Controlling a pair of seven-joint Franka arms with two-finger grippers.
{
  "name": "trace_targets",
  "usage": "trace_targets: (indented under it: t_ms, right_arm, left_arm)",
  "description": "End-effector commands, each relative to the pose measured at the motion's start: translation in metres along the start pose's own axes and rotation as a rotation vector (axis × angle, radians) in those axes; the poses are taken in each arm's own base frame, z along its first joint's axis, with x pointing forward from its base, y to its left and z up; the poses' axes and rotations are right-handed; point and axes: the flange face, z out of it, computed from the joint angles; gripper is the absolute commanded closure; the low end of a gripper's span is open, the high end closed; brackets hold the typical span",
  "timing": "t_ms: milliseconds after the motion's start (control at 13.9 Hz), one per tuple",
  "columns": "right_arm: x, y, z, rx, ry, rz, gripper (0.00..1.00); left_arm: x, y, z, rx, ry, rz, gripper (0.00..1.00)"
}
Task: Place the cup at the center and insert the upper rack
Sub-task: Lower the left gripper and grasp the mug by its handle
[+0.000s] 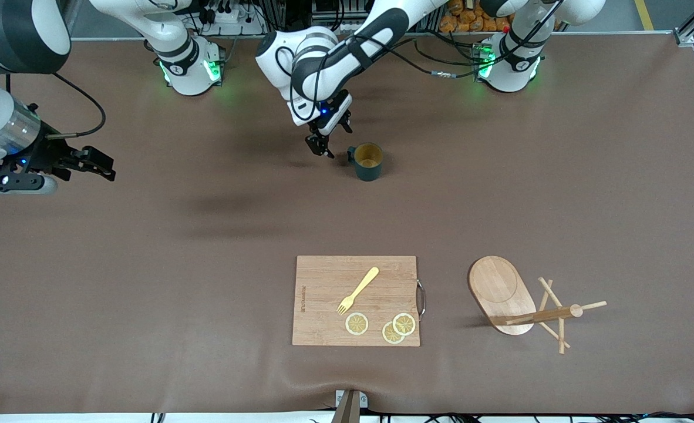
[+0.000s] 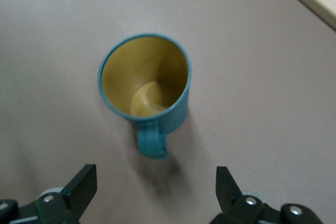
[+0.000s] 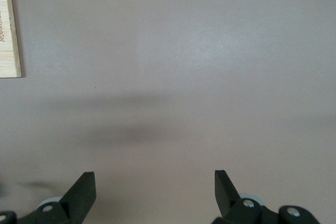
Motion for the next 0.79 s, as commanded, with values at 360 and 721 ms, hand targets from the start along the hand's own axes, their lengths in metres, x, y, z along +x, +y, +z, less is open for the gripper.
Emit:
trace_targets:
  t_ms: [360, 721]
  right_arm:
    - [-0.009, 0.004, -0.003, -0.009, 0.014, -0.007, 0.00]
    - [-0.009, 0.003, -0.003, -0.009, 0.014, -0.009, 0.00]
  left_arm:
    - [-0.026, 0.001, 0.037, -0.042, 0.121, -0.122, 0.00]
    - [-0.037, 0.000, 0.043, -0.095, 0.177, -0.196, 0.04]
